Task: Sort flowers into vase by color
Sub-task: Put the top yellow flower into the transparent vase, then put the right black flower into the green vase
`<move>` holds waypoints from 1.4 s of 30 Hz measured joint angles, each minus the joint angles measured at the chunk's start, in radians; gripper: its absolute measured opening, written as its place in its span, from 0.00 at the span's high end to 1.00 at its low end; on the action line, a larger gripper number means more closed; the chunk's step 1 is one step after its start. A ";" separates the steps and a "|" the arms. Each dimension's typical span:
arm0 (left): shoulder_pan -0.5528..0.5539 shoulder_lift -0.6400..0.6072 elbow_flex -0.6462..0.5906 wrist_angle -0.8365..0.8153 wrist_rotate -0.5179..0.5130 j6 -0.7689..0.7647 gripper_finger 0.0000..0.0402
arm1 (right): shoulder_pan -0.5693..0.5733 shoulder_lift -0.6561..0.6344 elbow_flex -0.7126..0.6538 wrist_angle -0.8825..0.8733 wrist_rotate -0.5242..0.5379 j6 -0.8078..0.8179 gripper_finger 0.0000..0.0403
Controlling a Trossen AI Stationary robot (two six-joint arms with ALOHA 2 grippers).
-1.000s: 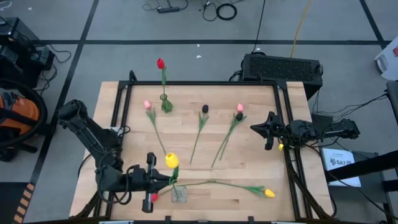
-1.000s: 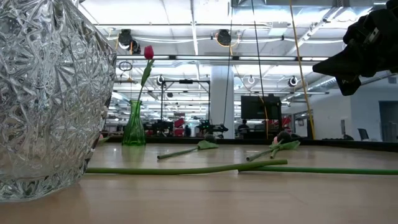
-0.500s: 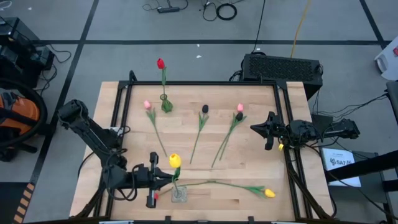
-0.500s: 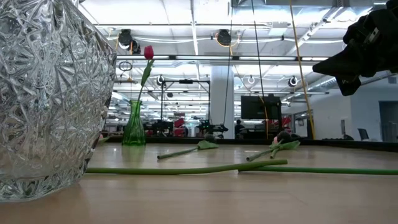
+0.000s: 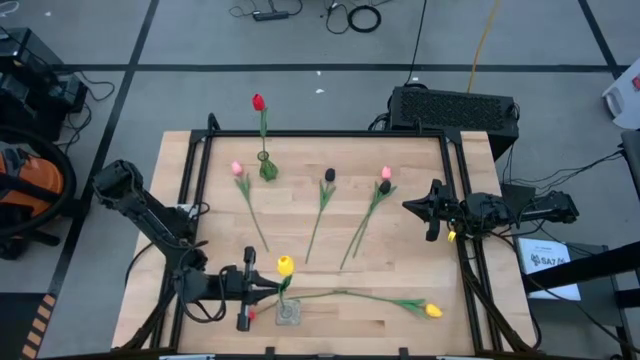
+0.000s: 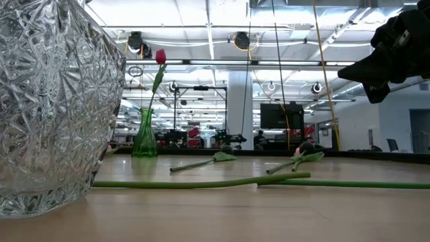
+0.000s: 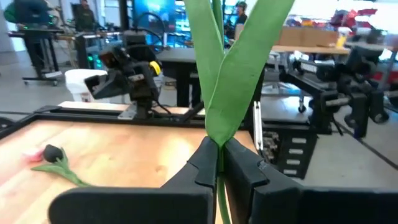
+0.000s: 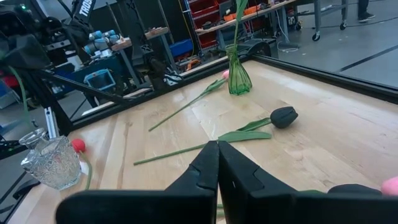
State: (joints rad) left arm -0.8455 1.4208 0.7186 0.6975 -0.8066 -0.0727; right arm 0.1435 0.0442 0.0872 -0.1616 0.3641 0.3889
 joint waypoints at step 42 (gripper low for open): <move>0.001 -0.003 0.001 -0.063 0.229 0.001 0.63 | 0.000 0.000 0.000 0.000 0.000 0.000 1.00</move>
State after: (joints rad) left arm -0.8448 1.4179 0.7197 0.6344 -0.5772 -0.0719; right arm 0.1434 0.0443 0.0872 -0.1616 0.3641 0.3889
